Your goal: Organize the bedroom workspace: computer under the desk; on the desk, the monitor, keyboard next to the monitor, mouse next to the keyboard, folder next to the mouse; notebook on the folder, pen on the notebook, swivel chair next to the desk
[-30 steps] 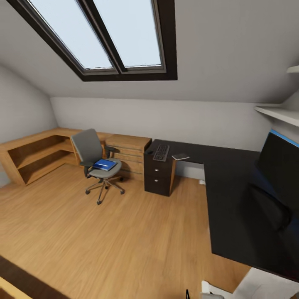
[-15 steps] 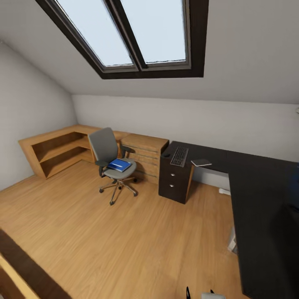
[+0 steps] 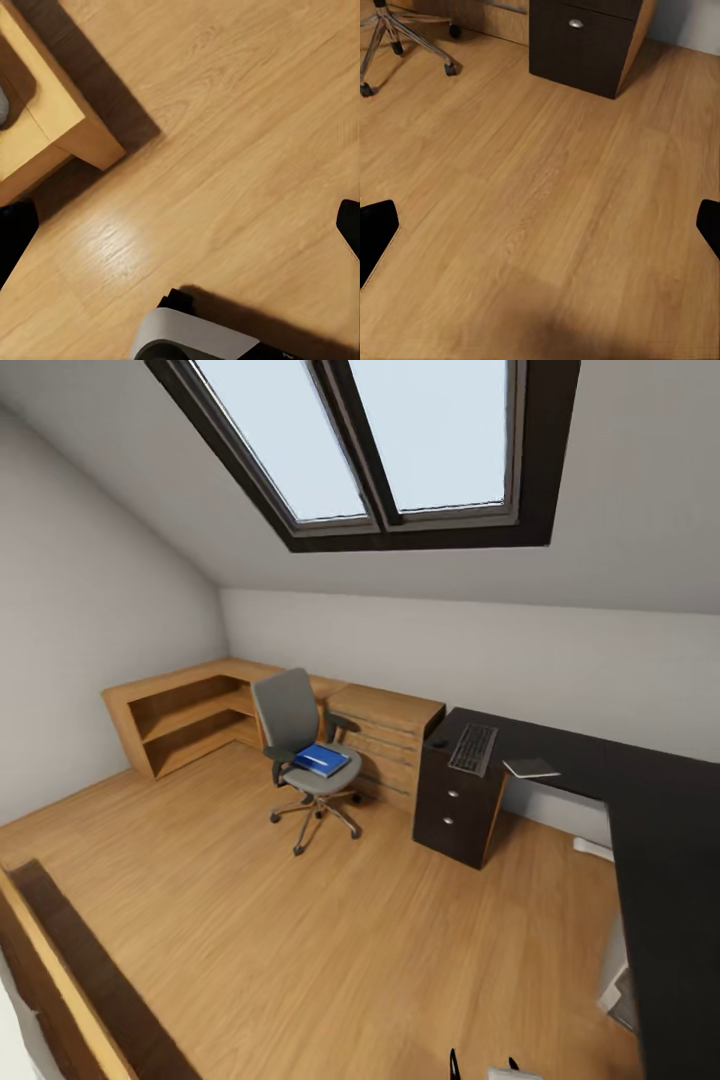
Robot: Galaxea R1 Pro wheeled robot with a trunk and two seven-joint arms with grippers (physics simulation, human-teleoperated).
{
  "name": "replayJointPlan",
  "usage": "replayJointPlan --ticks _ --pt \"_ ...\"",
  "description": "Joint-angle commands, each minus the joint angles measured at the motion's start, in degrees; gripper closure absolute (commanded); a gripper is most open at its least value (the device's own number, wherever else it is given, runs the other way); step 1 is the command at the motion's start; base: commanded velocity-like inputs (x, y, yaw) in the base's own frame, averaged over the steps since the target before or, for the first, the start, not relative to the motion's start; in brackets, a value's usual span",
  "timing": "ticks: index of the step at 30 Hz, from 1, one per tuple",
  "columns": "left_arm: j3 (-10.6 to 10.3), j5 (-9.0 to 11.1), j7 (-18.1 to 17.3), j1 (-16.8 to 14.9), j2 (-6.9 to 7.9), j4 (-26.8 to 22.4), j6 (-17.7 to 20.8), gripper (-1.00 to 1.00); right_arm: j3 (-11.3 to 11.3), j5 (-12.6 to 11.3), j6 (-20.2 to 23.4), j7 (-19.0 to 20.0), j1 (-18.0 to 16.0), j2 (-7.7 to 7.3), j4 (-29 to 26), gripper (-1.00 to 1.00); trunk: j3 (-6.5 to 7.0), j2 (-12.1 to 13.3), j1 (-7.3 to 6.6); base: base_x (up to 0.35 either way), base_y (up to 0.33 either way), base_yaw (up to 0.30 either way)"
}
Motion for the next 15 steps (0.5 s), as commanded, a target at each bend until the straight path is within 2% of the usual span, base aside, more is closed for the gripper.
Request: replayJointPlan --ticks 1,6,10,15 --pt "-0.48 0.59 0.34 -0.08 0.04 0.01 -0.35 -1.00 0.49 -0.29 -0.29 -0.38 -0.05 -0.03 0.12 -1.00 -0.05 -0.11 0.07 0.304 0.000 0.168" --pt "-0.67 0.59 0.34 -0.08 -0.15 0.02 -0.36 -1.00 0.50 -0.30 -0.53 -0.38 -0.05 -0.03 0.27 -1.00 0.35 -0.11 0.07 0.316 0.000 0.135" --pt "-4.26 0.68 0.45 -0.08 -0.57 0.02 -0.36 -1.00 0.54 -0.29 -0.56 -0.38 -0.05 -0.03 0.28 -1.00 0.69 -0.11 0.07 0.321 0.000 0.068" --pt "-6.01 0.75 0.49 -0.08 -0.63 0.02 -0.36 -1.00 0.54 -0.29 -0.49 -0.38 -0.05 -0.07 0.29 -1.00 1.06 -0.11 0.07 0.321 0.000 0.014"
